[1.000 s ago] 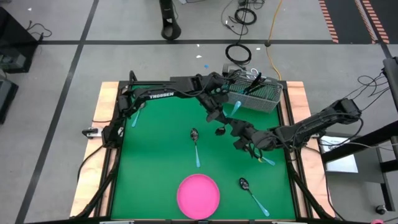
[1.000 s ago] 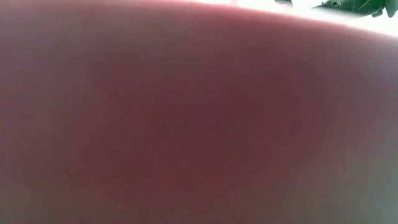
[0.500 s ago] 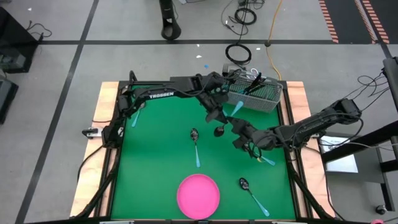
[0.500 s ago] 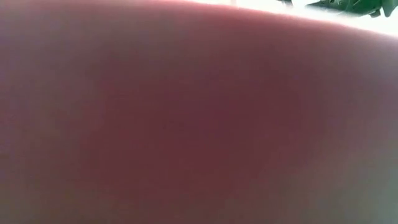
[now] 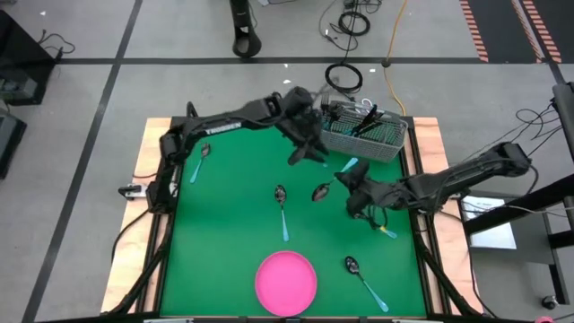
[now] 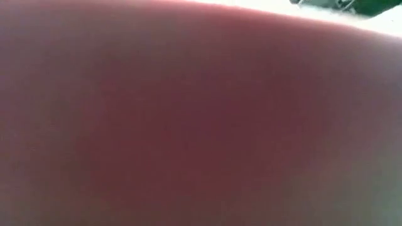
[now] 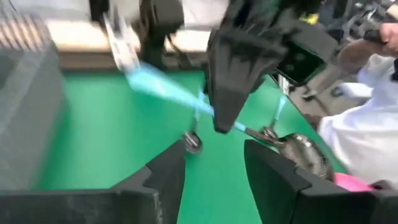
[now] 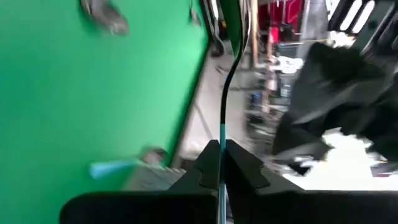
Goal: Sort silverware
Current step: Put the blue spoon into the utensil holder
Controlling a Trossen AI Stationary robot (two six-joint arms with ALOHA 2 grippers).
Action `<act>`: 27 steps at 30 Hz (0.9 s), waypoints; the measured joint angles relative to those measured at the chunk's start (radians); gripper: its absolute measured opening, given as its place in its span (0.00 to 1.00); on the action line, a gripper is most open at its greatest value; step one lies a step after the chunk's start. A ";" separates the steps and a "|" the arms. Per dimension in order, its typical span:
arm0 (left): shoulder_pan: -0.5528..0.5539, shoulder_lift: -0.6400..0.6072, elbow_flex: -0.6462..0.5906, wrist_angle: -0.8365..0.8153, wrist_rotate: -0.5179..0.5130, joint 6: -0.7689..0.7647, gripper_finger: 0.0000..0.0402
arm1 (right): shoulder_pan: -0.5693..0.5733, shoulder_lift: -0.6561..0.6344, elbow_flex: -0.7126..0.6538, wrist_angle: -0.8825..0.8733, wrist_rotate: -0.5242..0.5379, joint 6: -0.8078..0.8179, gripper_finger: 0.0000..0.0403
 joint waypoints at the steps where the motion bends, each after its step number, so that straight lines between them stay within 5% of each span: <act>1: 0.012 -0.020 0.001 0.003 0.000 0.034 0.42 | -0.005 -0.030 0.000 -0.031 -0.042 0.052 0.00; 9: 0.047 -0.066 -0.004 0.030 0.042 0.322 0.43 | -0.106 -0.205 0.000 -0.007 -0.354 0.507 0.00; 13: 0.020 -0.032 -0.039 0.172 0.064 0.327 0.43 | -0.158 -0.252 0.000 0.098 -0.461 0.615 0.00; 19: -0.017 -0.008 -0.044 0.412 0.089 0.237 0.43 | -0.211 -0.267 0.001 0.163 -0.458 0.761 0.00; 27: -0.035 -0.007 -0.043 0.497 0.093 0.190 0.43 | -0.245 -0.266 -0.010 0.125 -0.427 0.889 0.00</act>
